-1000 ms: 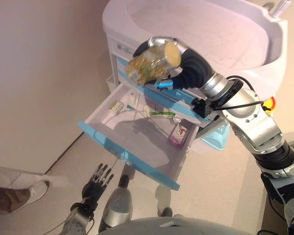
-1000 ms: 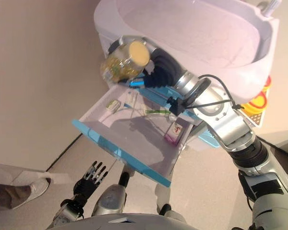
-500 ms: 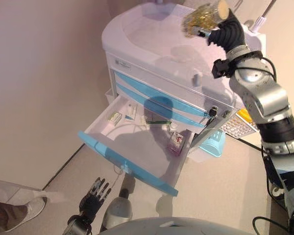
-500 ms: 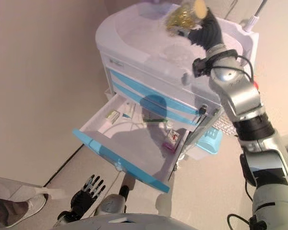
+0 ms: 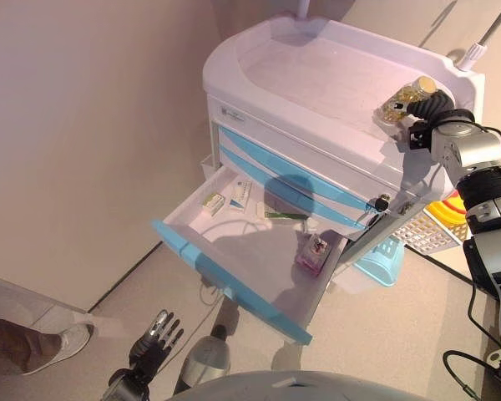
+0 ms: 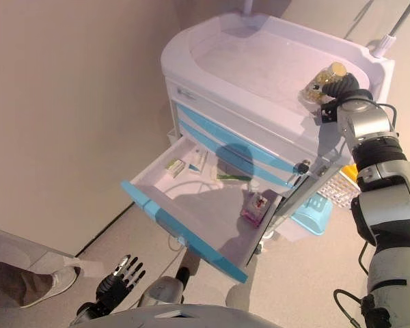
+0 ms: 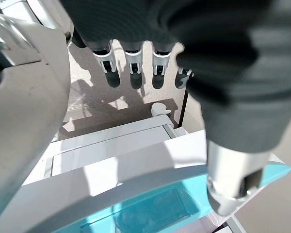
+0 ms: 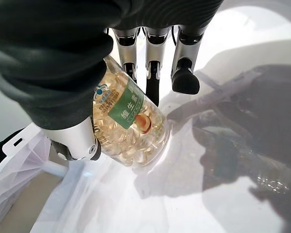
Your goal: Open the drawer and pick up the medicine
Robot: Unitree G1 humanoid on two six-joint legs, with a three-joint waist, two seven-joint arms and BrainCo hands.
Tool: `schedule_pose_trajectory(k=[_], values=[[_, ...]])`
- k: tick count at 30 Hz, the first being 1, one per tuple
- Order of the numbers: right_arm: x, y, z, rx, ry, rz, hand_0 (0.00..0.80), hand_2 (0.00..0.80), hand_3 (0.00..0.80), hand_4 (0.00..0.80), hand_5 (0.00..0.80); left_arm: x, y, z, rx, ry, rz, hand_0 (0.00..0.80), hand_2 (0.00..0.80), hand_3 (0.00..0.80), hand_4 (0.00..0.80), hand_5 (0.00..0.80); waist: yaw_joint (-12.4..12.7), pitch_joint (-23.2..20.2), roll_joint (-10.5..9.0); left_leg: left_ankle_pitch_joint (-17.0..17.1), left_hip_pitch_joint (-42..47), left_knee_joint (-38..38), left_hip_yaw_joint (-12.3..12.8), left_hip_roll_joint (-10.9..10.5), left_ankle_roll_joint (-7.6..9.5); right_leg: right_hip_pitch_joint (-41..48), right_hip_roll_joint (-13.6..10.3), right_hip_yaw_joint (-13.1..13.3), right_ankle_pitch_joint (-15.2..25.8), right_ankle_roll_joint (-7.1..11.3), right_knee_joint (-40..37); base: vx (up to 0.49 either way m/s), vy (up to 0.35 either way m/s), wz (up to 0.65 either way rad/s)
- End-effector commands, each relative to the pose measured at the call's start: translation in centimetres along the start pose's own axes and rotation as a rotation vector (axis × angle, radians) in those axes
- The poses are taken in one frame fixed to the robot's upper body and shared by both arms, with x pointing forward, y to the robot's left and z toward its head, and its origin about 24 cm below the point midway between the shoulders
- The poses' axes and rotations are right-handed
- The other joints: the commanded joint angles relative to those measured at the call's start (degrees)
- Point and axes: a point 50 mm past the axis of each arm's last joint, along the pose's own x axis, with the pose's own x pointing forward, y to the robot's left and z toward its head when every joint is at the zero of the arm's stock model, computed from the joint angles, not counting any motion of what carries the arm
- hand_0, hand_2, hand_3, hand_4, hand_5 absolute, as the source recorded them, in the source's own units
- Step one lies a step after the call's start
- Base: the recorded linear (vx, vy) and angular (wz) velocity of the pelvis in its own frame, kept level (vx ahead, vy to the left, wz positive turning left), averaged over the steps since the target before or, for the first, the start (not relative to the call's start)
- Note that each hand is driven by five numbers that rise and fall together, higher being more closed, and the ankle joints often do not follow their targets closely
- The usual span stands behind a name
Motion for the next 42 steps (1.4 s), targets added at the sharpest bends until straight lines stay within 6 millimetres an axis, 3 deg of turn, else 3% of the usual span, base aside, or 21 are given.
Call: schedule_pose_trajectory(k=[1, 5, 6, 7, 8, 14, 30, 42], values=[[0.0, -0.7, 2.2, -0.07, -0.058, 0.002, 0.8, 0.8, 0.8, 0.8, 0.8, 0.0, -0.1, 1.0, 0.065, 0.0, -0.025, 0.0, 0.0, 0.0, 0.0, 0.0, 2.1, 0.7, 1.02, -5.1, 4.5, -0.4, -2.2, 0.2, 1.91, -3.7, -3.7, -2.6, 5.5, -0.36, 4.4, 0.0, 0.0, 0.0], [0.3, -0.3, 0.8, -0.088, -0.019, 0.012, 0.8, 0.8, 0.8, 0.8, 0.8, 0.0, -0.2, 0.9, 0.069, 0.004, -0.035, 0.0, 0.0, 0.0, 0.0, 0.0, 2.5, 1.3, 1.44, -5.1, 4.6, -0.3, -2.5, 0.1, 2.0, -3.6, -3.8, -2.5, 5.3, -0.27, 4.6, 0.0, 0.0, 0.0], [0.3, -0.2, 0.6, -0.087, -0.02, 0.009, 0.627, 0.627, 0.627, 0.627, 0.627, 0.0, -0.2, 0.9, 0.071, 0.006, -0.037, 0.0, 0.0, 0.0, 0.0, 0.0, 2.5, 1.5, 1.5, -5.1, 4.6, -0.3, -2.6, 0.1, 2.02, -3.6, -3.7, -2.4, 5.3, -0.25, 4.7, 0.0, 0.0, 0.0], [0.3, -0.2, 0.6, -0.091, -0.024, -0.002, 0.085, 0.085, 0.085, 0.085, 0.085, 0.0, -0.2, 0.9, 0.073, 0.008, -0.041, 0.0, 0.0, 0.0, 0.0, 0.0, 2.5, 1.6, 1.59, -5.2, 4.6, -0.2, -2.6, 0.0, 2.04, -3.6, -3.8, -2.4, 5.3, -0.24, 4.7, 0.0, 0.009, 0.03], [0.3, -0.3, 0.6, -0.091, -0.03, -0.005, 0.0, 0.0, 0.0, 0.0, 0.0, -0.1, -0.2, 0.9, 0.074, 0.009, -0.042, 0.0, 0.0, 0.0, 0.0, 0.0, 2.5, 1.7, 1.64, -5.2, 4.7, -0.2, -2.6, 0.1, 2.04, -3.5, -3.8, -2.4, 5.2, -0.2, 4.7, -0.004, 0.008, 0.04], [0.0, -0.7, 2.3, -0.11, -0.118, -0.084, 0.0, 0.0, 0.0, 0.0, 0.0, -0.2, -0.2, 1.0, 0.069, 0.006, -0.044, 0.0, 0.0, 0.0, 0.0, 0.0, 2.3, 1.9, 1.8, -5.0, 5.1, -0.7, -2.5, 0.3, 1.99, -3.6, -3.7, -2.3, 5.3, -0.05, 4.9, -0.004, 0.002, 0.01], [-3.1, -2.6, 10.3, -0.06, -0.432, -0.286, 0.0, 0.0, 0.0, 0.0, 0.0, -0.7, 0.1, 0.5, 0.046, -0.003, -0.044, 0.0, 0.0, 0.0, 0.0, 0.0, 0.6, 0.9, 1.0, -4.8, 5.9, -1.4, -1.1, 1.0, 1.87, -3.9, -3.3, -1.3, 5.7, -0.05, 4.7, -0.005, -0.001, -0.02], [-10.0, -6.0, 17.6, -0.012, -0.828, -0.567, 0.0, 0.0, 0.0, 0.0, 0.0, -1.1, 0.6, 0.1, 0.022, -0.018, -0.027, 0.0, 0.0, 0.0, 0.0, 0.0, -1.1, -0.9, 0.13, -4.7, 5.7, -1.7, 0.2, 1.1, 1.86, -4.6, -3.1, -0.7, 6.0, 0.11, 4.0, -0.009, 0.0, -0.03]])
